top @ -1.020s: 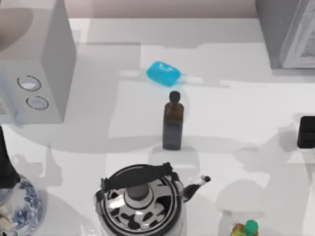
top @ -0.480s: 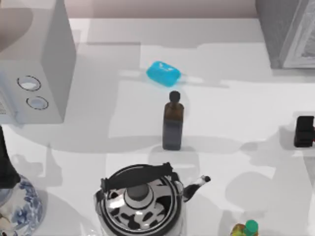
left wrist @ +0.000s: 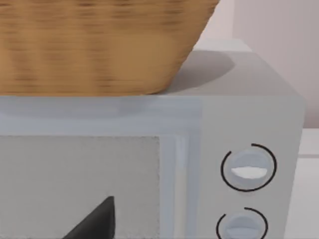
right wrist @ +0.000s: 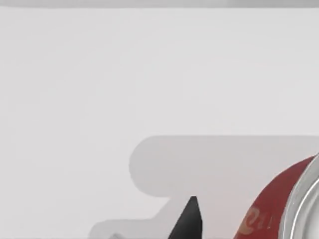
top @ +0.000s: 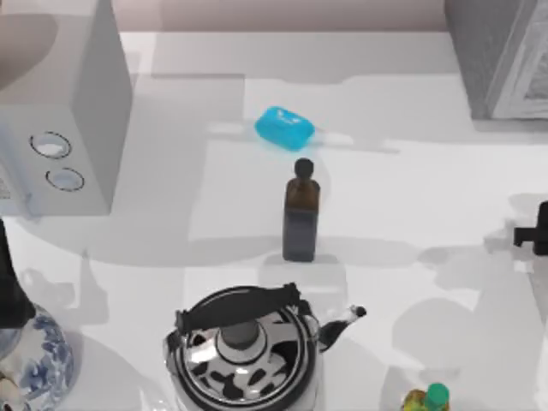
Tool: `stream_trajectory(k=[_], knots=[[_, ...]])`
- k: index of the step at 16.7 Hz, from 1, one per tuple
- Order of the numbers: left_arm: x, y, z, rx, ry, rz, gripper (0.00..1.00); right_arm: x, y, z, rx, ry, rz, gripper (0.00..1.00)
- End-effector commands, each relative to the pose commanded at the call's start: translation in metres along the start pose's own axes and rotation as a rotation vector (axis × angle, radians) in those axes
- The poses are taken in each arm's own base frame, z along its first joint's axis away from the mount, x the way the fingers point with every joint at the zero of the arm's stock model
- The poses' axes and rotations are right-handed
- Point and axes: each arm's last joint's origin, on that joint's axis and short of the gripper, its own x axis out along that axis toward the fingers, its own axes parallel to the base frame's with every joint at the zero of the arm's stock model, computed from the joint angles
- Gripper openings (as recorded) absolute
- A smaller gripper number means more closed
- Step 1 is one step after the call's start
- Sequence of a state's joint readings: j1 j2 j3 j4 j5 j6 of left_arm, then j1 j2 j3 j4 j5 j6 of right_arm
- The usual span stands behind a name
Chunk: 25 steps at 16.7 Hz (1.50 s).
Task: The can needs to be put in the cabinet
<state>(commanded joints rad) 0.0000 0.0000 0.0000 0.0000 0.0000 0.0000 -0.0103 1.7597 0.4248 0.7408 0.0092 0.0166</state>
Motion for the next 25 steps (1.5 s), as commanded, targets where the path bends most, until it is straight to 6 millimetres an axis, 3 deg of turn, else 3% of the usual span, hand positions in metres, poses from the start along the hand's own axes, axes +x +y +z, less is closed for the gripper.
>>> stream_trajectory(k=[4, 5, 14, 20, 25], knots=[[0.0, 0.0, 0.0, 0.0, 0.0, 0.0, 1.0, 0.0, 0.0, 0.0, 0.0, 0.0, 0.0, 0.02], [0.0, 0.0, 0.0, 0.0, 0.0, 0.0, 1.0, 0.0, 0.0, 0.0, 0.0, 0.0, 0.0, 0.0], [0.0, 0.0, 0.0, 0.0, 0.0, 0.0, 1.0, 0.0, 0.0, 0.001, 0.001, -0.001, 0.001, 0.0], [0.0, 0.0, 0.0, 0.0, 0.0, 0.0, 1.0, -0.012, 0.0, 0.048, 0.0, -0.044, 0.001, 0.0], [0.0, 0.0, 0.0, 0.0, 0.0, 0.0, 1.0, -0.043, 0.0, 0.08, 0.002, 0.065, -0.001, 0.0]])
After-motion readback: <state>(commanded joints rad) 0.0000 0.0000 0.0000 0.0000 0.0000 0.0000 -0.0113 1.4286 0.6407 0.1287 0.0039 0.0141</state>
